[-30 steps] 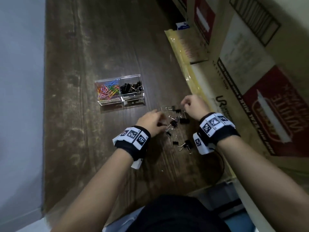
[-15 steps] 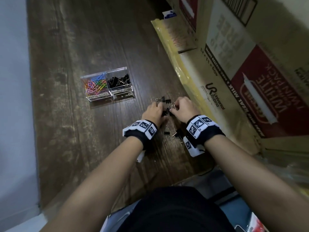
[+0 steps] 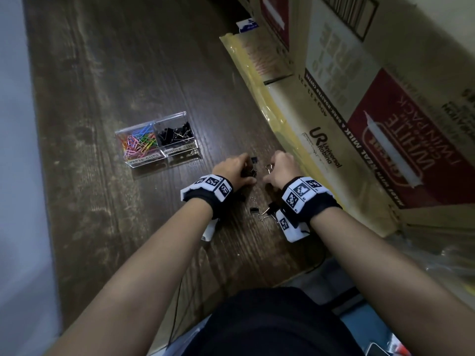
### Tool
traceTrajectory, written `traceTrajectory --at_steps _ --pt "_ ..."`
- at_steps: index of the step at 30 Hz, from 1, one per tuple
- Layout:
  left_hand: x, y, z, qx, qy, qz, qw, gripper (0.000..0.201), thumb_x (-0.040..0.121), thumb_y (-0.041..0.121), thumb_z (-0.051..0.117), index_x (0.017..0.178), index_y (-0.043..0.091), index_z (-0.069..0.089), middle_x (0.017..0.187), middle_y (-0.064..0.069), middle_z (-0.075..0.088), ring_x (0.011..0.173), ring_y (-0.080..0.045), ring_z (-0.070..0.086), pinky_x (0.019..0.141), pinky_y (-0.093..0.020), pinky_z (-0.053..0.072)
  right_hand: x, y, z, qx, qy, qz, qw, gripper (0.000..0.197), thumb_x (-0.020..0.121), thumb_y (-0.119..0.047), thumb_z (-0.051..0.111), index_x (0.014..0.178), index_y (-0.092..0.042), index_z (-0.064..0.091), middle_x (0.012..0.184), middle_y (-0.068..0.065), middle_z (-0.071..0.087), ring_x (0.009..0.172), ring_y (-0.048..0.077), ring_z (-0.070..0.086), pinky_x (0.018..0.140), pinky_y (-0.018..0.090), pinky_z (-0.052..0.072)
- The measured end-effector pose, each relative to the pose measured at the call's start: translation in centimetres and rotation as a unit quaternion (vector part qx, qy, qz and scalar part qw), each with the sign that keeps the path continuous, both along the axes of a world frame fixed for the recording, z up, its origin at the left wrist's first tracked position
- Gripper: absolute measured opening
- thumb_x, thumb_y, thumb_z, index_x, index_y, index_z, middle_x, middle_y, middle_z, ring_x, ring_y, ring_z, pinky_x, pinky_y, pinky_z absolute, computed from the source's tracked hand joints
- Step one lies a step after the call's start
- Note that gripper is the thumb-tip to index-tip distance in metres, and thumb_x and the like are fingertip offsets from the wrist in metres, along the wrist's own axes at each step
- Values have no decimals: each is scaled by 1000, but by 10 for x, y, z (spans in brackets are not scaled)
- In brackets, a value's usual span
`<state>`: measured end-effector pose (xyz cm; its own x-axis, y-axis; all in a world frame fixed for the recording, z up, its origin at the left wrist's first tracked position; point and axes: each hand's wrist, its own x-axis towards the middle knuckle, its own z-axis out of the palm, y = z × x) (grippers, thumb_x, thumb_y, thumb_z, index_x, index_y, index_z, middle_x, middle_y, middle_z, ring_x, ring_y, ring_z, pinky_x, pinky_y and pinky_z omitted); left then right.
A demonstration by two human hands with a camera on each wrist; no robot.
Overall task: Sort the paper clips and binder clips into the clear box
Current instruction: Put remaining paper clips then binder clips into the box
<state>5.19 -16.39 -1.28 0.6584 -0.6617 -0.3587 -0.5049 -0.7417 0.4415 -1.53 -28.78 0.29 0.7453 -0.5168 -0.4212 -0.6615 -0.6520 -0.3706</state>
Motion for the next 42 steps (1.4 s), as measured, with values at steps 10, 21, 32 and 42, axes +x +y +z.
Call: traceTrajectory --at_steps 10,21,32,42 --pt "-9 25 8 -29 13 72 997 40 88 34 51 113 3 44 116 -17 52 101 -33 57 86 -41 46 33 -12 13 72 -42 4 997 20 88 -16 52 100 -4 62 94 12 63 78 21 53 73 37 50" --pt "78 78 56 -149 -104 289 940 30 83 17 61 105 3 46 108 -18 61 101 -33 55 85 -39 45 42 11 -11 28 -33 68 997 21 78 -24 74 74 -10 58 78 9 63 72 26 57 61 32 43" --pt "70 129 50 -194 -165 367 895 17 87 19 52 98 10 60 101 -8 69 96 -26 61 88 -37 44 120 62 57 91 -204 109 969 16 75 -18 70 85 -5 68 81 5 64 78 14 55 69 23 43" --pt "3 154 16 -84 -101 282 950 13 84 20 55 94 17 63 98 -7 69 96 -29 59 87 -41 42 168 132 51 27 -98 380 919 29 87 -24 62 109 -5 63 111 14 65 105 27 59 87 35 47"
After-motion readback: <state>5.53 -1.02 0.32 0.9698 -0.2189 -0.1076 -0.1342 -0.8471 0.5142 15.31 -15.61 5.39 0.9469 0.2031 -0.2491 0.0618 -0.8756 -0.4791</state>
